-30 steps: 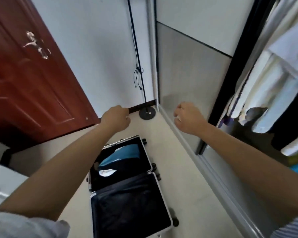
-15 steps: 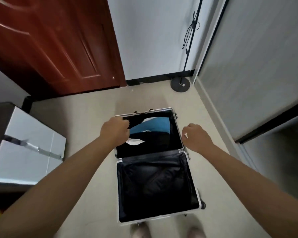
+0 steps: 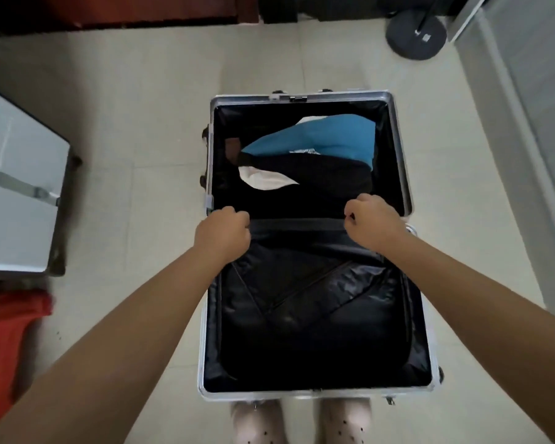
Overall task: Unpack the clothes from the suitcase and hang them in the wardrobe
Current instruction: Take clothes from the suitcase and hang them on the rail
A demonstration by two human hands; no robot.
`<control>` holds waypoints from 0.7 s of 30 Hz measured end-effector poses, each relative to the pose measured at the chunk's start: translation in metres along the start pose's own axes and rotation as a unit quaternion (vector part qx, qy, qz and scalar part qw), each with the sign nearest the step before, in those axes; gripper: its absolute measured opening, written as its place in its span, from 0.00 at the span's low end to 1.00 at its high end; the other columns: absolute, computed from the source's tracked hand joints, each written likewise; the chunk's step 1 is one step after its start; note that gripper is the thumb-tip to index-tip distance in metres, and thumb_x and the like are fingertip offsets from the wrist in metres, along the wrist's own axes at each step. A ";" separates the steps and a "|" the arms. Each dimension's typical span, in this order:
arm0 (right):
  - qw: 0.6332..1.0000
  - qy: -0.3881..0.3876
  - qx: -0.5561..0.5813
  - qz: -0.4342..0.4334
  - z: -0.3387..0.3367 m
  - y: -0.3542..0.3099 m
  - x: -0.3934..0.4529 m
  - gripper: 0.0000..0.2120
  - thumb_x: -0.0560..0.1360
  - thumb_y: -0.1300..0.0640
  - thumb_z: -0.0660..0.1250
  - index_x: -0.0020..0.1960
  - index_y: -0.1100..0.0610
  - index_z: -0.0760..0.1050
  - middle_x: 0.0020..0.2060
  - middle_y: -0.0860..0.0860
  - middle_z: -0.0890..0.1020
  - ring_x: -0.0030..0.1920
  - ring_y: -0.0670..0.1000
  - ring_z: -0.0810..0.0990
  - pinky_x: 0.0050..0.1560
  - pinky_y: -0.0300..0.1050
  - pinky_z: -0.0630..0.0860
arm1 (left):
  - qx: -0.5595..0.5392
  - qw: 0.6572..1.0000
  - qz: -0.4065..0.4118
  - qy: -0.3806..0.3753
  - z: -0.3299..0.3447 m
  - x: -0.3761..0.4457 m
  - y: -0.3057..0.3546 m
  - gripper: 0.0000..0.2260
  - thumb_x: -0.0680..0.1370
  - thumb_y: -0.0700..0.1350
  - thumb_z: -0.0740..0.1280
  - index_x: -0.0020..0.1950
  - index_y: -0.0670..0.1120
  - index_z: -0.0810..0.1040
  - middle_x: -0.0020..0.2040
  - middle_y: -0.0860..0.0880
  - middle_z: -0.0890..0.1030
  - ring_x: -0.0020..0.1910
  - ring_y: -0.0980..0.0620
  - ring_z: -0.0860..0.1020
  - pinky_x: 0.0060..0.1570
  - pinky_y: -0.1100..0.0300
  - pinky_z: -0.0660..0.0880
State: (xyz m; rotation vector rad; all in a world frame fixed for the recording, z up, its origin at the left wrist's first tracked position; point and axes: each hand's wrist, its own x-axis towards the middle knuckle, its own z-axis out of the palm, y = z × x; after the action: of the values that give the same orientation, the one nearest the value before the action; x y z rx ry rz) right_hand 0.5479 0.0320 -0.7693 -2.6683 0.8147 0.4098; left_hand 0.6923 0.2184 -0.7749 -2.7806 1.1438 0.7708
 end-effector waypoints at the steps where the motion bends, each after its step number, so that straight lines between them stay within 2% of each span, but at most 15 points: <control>1: 1.000 0.002 -0.003 0.006 0.013 0.005 0.013 0.12 0.76 0.60 0.58 0.54 0.64 0.76 0.51 0.60 0.75 0.53 0.61 0.72 0.50 0.51 0.73 | 0.003 1.000 -0.002 0.000 0.016 0.009 -0.004 0.13 0.79 0.42 0.56 0.59 0.41 0.75 0.56 0.41 0.74 0.55 0.41 0.73 0.50 0.52 0.71; 6: 0.999 0.032 -0.013 0.015 0.088 0.024 0.086 0.15 0.77 0.57 0.58 0.60 0.63 0.73 0.57 0.58 0.74 0.58 0.59 0.71 0.56 0.51 0.72 | 0.019 1.000 -0.007 0.019 0.091 0.070 -0.028 0.15 0.79 0.46 0.56 0.65 0.45 0.70 0.60 0.44 0.73 0.59 0.44 0.71 0.52 0.52 0.70; 10: 0.997 0.060 -0.040 0.004 0.140 0.041 0.129 0.24 0.76 0.53 0.62 0.69 0.60 0.62 0.69 0.57 0.64 0.69 0.57 0.62 0.65 0.50 0.65 | 0.068 0.995 0.000 0.067 0.140 0.116 -0.040 0.19 0.80 0.54 0.56 0.68 0.47 0.68 0.61 0.46 0.73 0.60 0.45 0.71 0.55 0.53 0.69; 12: 0.996 0.062 -0.058 0.011 0.154 0.048 0.146 0.30 0.75 0.52 0.64 0.73 0.59 0.56 0.73 0.57 0.57 0.73 0.57 0.55 0.70 0.51 0.59 | 0.065 0.996 0.007 0.061 0.158 0.131 -0.043 0.21 0.79 0.56 0.55 0.68 0.48 0.68 0.62 0.46 0.74 0.61 0.46 0.71 0.57 0.54 0.68; 14: 0.995 0.062 -0.065 0.037 0.163 0.053 0.154 0.34 0.75 0.54 0.65 0.74 0.58 0.52 0.74 0.57 0.52 0.74 0.57 0.50 0.72 0.52 0.55 | 0.035 0.998 0.011 0.052 0.169 0.138 -0.042 0.21 0.79 0.56 0.55 0.69 0.47 0.67 0.62 0.46 0.73 0.61 0.46 0.71 0.59 0.54 0.67; 16: 0.992 0.081 -0.058 0.079 0.167 0.057 0.159 0.34 0.74 0.59 0.65 0.74 0.57 0.51 0.75 0.57 0.51 0.74 0.58 0.49 0.71 0.54 0.55 | 0.007 0.997 0.008 0.074 0.177 0.140 -0.043 0.20 0.79 0.53 0.58 0.68 0.46 0.68 0.61 0.44 0.73 0.60 0.45 0.70 0.60 0.55 0.65; 18: 0.986 0.118 -0.047 0.103 0.169 0.060 0.161 0.30 0.74 0.63 0.63 0.73 0.58 0.56 0.74 0.58 0.54 0.74 0.59 0.51 0.69 0.55 0.58 | -0.003 0.996 0.010 0.088 0.182 0.139 -0.044 0.19 0.78 0.48 0.61 0.68 0.45 0.68 0.61 0.44 0.72 0.60 0.44 0.69 0.60 0.56 0.64; 21: 0.983 0.168 0.003 0.075 0.168 0.069 0.168 0.17 0.76 0.66 0.55 0.64 0.63 0.69 0.64 0.62 0.71 0.66 0.61 0.67 0.59 0.53 0.66 | -0.016 0.995 0.007 0.099 0.184 0.142 -0.046 0.18 0.77 0.46 0.62 0.66 0.45 0.70 0.60 0.44 0.73 0.59 0.44 0.69 0.59 0.57 0.63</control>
State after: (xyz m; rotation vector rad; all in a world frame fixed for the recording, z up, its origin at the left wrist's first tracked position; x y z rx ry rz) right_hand 0.6120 -0.0396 -0.9969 -2.7189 1.1144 -0.0144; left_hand 0.7293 0.1992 -1.0083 -2.9324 1.1897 0.5286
